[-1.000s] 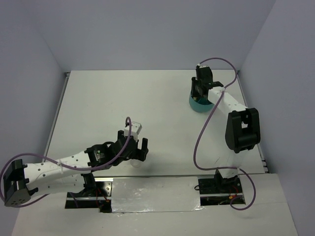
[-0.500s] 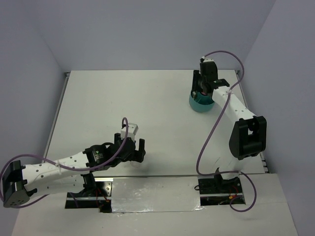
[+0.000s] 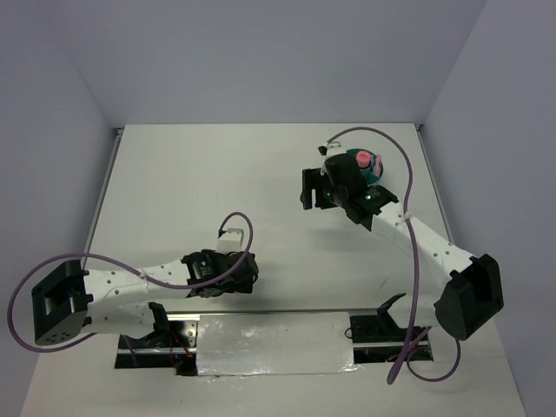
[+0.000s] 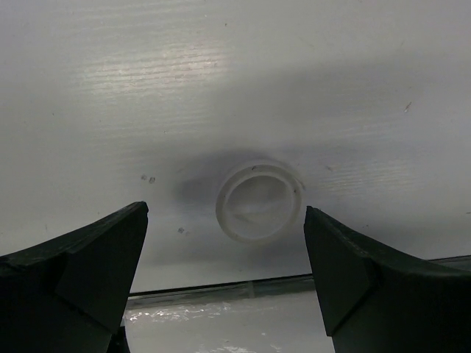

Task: Sort the stationery into containers
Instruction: Pick up the stationery from the center of the board.

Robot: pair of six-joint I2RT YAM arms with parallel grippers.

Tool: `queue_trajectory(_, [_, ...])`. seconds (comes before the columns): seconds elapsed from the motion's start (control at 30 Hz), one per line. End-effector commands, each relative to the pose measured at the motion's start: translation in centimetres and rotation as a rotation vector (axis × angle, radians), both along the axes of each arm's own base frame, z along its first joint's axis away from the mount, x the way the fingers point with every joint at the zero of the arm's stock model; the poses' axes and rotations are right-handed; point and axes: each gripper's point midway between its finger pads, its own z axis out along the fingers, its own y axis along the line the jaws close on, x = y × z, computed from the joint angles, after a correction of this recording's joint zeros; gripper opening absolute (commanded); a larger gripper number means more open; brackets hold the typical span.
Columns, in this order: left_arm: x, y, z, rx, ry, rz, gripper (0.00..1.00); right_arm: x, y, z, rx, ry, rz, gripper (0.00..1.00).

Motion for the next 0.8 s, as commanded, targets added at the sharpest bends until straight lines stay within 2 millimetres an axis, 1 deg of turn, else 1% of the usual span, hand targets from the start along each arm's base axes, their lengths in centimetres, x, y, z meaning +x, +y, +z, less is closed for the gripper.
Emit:
queue_trajectory(0.0, [-0.5, -0.1, -0.7, -0.019, 0.02, 0.043, 0.99, -1.8, 1.6, -0.7, 0.061, 0.014, 0.041, 0.79])
queue_trajectory(0.1, [-0.9, -0.8, -2.0, -0.037, 0.047, 0.016, 0.97, -3.1, 2.3, -1.2, 0.071, 0.021, 0.067, 0.79])
queue_trajectory(0.13, [-1.0, -1.4, -2.3, -0.058, 0.05, 0.0, 0.96, -3.5, 2.3, -1.8, 0.072, 0.033, 0.075, 0.79])
queue_trajectory(0.17, [-1.1, -1.6, -2.5, -0.059, 0.054, -0.004, 0.96, -3.7, 2.5, -1.8, 0.08, 0.036, 0.085, 0.79])
queue_trajectory(0.3, [-0.9, -2.6, -2.6, -0.063, 0.053, -0.029, 0.96, -4.1, 2.8, -2.6, 0.078, 0.054, 0.095, 0.79])
queue_trajectory(0.43, [-0.9, -2.6, -3.4, -0.017, 0.062, -0.031, 0.92, -4.5, 3.3, -2.9, 0.093, 0.066, 0.11, 0.79])
queue_trajectory(0.47, [-1.0, -2.3, -3.9, 0.007, 0.071, -0.028, 0.85, -4.5, 3.5, -2.9, 0.1, 0.064, 0.116, 0.79])
queue_trajectory(0.5, [-1.1, -2.1, -4.4, 0.022, 0.08, -0.024, 0.81, -4.9, 3.7, -3.3, 0.108, 0.077, 0.129, 0.79])
queue_trajectory(0.53, [-1.3, -2.1, -4.7, 0.029, 0.085, -0.029, 0.74, -5.2, 4.0, -3.3, 0.124, 0.082, 0.148, 0.79])
queue_trajectory(0.57, [-1.4, -2.3, -5.2, 0.029, 0.095, -0.033, 0.6, -5.4, 4.4, -3.2, 0.144, 0.08, 0.166, 0.79])
queue_trajectory(0.6, [-1.6, -2.2, -5.5, 0.033, 0.099, -0.044, 0.55, -6.1, 4.8, -3.5, 0.165, 0.102, 0.201, 0.79])
queue_trajectory(0.63, [-1.9, -2.6, -5.6, 0.025, 0.099, -0.065, 0.5, -6.5, 5.1, -3.3, 0.186, 0.099, 0.218, 0.79])
queue_trajectory(0.67, [-1.9, -3.5, -5.6, -0.007, 0.089, -0.086, 0.42, -6.7, 5.5, -3.0, 0.218, 0.095, 0.233, 0.79])
queue_trajectory(0.7, [-2.2, -3.9, -5.5, -0.006, 0.075, -0.135, 0.38, -7.8, 5.8, -3.7, 0.244, 0.129, 0.267, 0.78])
queue_trajectory(0.73, [-2.2, -4.6, -4.8, -0.022, 0.048, -0.166, 0.34, -8.5, 6.1, -3.5, 0.273, 0.13, 0.288, 0.78])
queue_trajectory(0.77, [-1.6, -5.4, -3.8, -0.031, -0.011, -0.191, 0.26, -9.1, 6.3, -4.0, 0.309, 0.144, 0.297, 0.78])
